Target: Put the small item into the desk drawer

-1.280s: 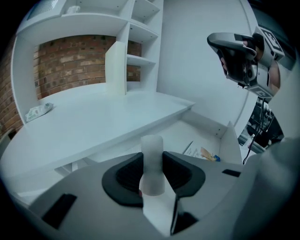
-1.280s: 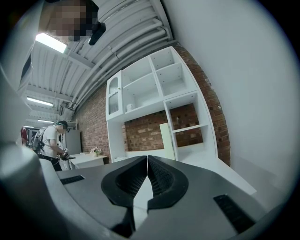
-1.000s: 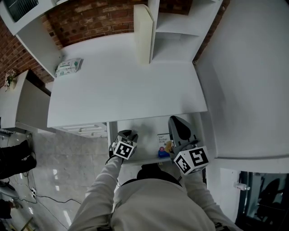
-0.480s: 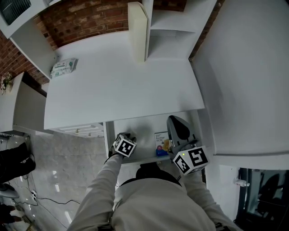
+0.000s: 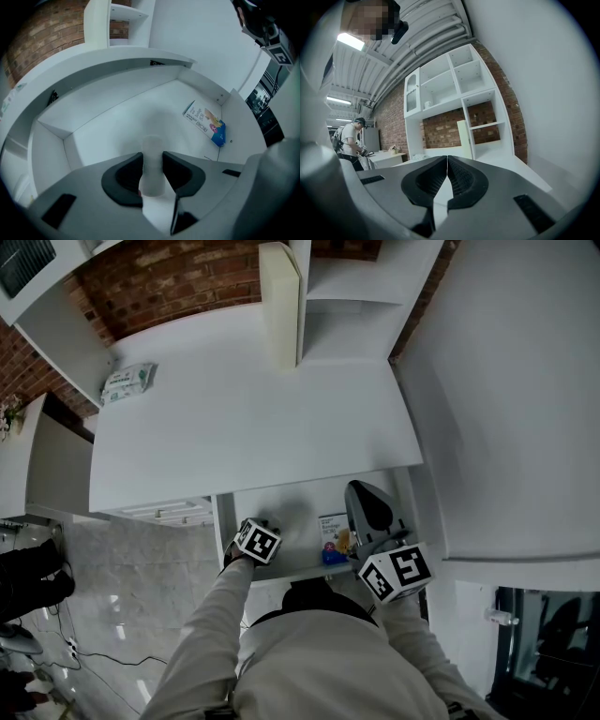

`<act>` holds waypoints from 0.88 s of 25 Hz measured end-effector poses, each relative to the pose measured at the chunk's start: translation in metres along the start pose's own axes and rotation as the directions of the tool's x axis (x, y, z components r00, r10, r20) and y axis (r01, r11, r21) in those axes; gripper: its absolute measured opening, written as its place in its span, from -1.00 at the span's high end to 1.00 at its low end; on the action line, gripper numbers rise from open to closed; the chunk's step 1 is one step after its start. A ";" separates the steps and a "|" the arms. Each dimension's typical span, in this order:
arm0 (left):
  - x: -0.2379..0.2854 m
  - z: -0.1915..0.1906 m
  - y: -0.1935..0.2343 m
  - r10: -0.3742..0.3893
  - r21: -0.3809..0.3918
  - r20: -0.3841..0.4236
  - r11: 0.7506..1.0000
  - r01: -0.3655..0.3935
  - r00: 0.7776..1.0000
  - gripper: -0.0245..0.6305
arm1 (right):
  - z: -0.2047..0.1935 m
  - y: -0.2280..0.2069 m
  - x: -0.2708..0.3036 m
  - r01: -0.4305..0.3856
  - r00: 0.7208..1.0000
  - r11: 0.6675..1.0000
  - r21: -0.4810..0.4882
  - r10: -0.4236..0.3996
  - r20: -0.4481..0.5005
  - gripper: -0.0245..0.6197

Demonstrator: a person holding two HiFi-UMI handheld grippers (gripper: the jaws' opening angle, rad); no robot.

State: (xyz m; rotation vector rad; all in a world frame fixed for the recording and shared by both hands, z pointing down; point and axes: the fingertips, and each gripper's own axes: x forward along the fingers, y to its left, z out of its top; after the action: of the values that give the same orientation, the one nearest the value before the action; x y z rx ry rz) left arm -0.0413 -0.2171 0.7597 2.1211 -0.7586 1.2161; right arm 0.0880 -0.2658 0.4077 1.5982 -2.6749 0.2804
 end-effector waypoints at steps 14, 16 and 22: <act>-0.001 0.000 0.000 0.008 -0.027 -0.012 1.000 -0.008 1.000 0.25 | -0.005 -0.002 0.000 -0.010 1.000 1.000 0.026 0.010 -0.004 0.84; -0.010 0.005 0.005 0.029 -0.034 0.022 0.999 -0.028 0.999 0.24 | -0.005 0.000 0.000 -0.019 1.000 1.000 0.022 0.019 -0.004 0.84; -0.054 0.033 0.010 0.089 -0.027 0.159 0.996 -0.086 0.983 0.25 | -0.005 0.004 0.002 -0.034 0.999 0.999 0.028 0.034 0.004 0.84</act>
State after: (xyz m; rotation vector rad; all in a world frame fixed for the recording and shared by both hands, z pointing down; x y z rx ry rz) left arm -0.0529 -0.2374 0.7004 2.2084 -0.9396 1.0871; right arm 0.0835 -0.2650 0.4128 1.5626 -2.7149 0.3174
